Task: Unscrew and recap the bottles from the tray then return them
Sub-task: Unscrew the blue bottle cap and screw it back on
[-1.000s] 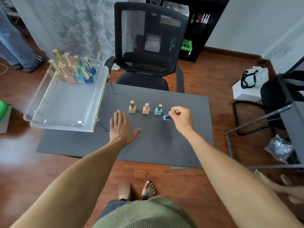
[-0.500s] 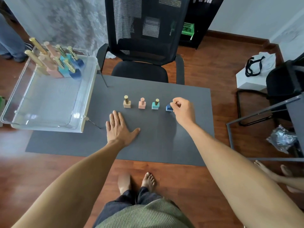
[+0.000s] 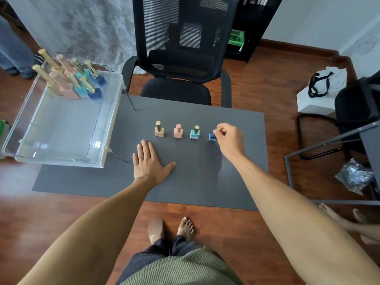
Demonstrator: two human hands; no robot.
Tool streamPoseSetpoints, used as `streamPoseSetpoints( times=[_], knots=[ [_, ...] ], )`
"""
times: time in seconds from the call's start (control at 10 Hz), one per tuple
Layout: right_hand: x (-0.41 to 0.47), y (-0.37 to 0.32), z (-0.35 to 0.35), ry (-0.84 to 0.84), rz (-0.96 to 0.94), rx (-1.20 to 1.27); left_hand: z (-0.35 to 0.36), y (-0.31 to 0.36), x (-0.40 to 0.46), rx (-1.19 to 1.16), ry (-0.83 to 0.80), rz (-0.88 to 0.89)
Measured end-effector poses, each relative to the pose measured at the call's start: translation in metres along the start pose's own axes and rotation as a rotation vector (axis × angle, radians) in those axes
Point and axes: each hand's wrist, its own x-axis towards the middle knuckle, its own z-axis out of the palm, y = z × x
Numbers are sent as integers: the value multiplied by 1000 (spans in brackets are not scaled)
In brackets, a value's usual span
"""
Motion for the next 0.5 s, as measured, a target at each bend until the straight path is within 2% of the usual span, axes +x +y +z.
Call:
streamPoseSetpoints(
  times=[0.5],
  knots=[
    [-1, 3, 2, 3, 64, -12, -1, 1, 0, -8, -9, 5]
  ],
)
